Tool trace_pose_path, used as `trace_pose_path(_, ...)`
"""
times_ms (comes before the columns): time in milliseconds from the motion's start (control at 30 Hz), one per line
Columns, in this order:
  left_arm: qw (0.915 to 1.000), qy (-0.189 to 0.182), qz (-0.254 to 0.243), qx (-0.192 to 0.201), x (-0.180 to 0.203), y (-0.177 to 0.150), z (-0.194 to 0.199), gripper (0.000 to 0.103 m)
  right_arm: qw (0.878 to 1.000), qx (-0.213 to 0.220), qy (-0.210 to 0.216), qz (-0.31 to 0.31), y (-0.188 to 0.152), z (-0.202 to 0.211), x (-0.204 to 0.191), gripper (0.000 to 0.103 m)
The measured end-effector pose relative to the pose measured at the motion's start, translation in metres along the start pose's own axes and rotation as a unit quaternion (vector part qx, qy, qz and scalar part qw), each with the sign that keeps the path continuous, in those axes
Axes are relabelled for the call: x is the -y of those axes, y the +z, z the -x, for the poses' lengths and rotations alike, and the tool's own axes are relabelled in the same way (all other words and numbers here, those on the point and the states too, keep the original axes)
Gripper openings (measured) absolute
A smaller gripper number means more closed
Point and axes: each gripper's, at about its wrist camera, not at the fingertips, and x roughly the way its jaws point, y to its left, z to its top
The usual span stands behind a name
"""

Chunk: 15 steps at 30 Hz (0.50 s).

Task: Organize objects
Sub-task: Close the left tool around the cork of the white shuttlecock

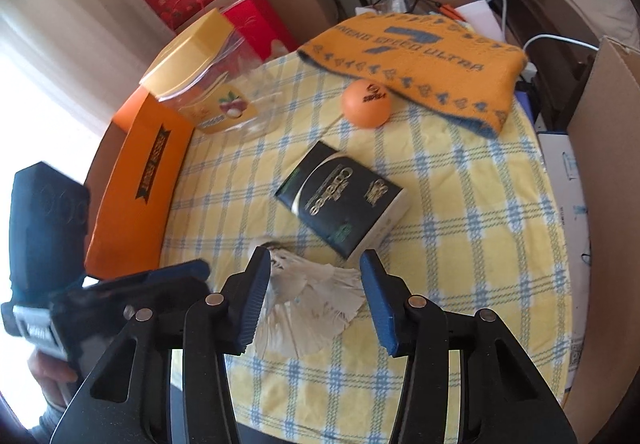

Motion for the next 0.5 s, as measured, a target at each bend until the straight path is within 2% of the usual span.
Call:
trace_pose_path(200,0.9997,-0.013,0.019,-0.01,-0.004,0.003,-0.008,0.091,0.998,-0.024,0.023,0.052,-0.014,0.002,-0.02,0.047)
trace_pose_path(467,0.9998,-0.001,0.003,-0.019,-0.003,-0.005,-0.006,0.09,0.997,-0.024,0.011,0.077,-0.025,0.012,-0.031,0.047)
trace_pose_path(500,0.9998,-0.002,0.002,-0.02,-0.004,-0.005,-0.006,0.086,0.996,-0.024,0.006,0.081,-0.025,0.013,-0.031,0.048)
